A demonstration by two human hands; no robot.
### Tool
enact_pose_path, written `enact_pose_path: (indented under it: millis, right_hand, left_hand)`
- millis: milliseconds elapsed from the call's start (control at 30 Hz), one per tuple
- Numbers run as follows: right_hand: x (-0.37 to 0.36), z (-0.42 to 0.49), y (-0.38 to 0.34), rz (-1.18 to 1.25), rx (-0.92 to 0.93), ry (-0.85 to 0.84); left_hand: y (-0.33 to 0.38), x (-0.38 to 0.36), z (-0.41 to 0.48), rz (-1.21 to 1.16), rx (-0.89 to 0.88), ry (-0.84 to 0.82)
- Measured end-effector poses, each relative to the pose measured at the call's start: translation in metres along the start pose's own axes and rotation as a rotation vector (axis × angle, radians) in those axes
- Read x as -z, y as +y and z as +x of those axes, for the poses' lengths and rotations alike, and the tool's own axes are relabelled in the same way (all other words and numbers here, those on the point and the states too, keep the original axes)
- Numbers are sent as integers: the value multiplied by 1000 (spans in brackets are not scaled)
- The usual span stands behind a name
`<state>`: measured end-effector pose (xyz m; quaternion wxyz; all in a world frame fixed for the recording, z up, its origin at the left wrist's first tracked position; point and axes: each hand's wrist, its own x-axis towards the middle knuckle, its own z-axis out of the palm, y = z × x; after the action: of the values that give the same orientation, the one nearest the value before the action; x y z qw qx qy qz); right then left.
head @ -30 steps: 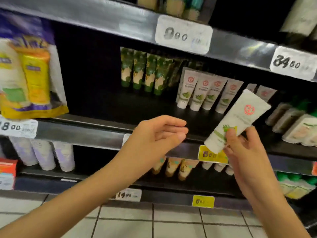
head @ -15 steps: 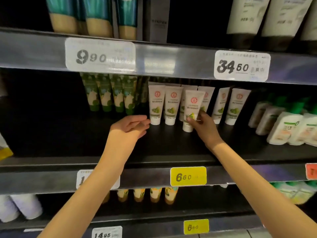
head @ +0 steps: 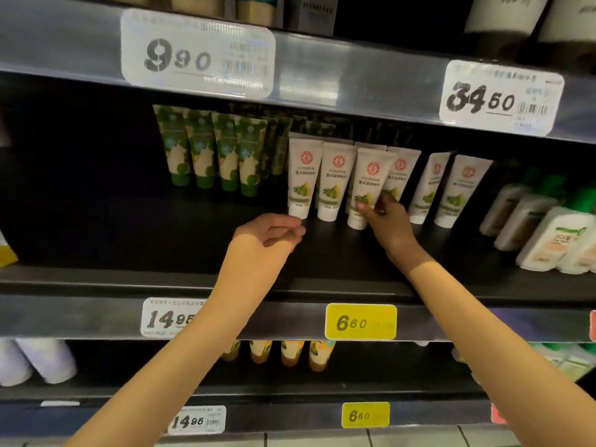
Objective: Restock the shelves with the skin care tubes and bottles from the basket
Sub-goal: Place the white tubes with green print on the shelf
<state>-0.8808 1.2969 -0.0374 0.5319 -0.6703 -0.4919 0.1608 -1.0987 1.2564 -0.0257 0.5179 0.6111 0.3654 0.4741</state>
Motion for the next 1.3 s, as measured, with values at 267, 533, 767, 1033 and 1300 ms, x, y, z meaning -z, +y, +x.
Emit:
enact_pose_path:
  millis: [267,533,767,1033,1300]
  right_hand:
    - [-3,5,4,-64,39,26]
    - [0,-1,2,-73,32,14]
    - [0,-1,2,-68,24,21]
    - [-1,-2,-1,-54,-10,41]
    - [-1,-3,-2,-31,-34,37]
  left_hand:
    - [6,65,-58,237,-157,57]
    - [18,51,-45,200,-190,114]
    - [20,53,-43,270,-175,43]
    - [18,41,-35,331,-165,-78]
    - [23,34,-21,359,-183,-45]
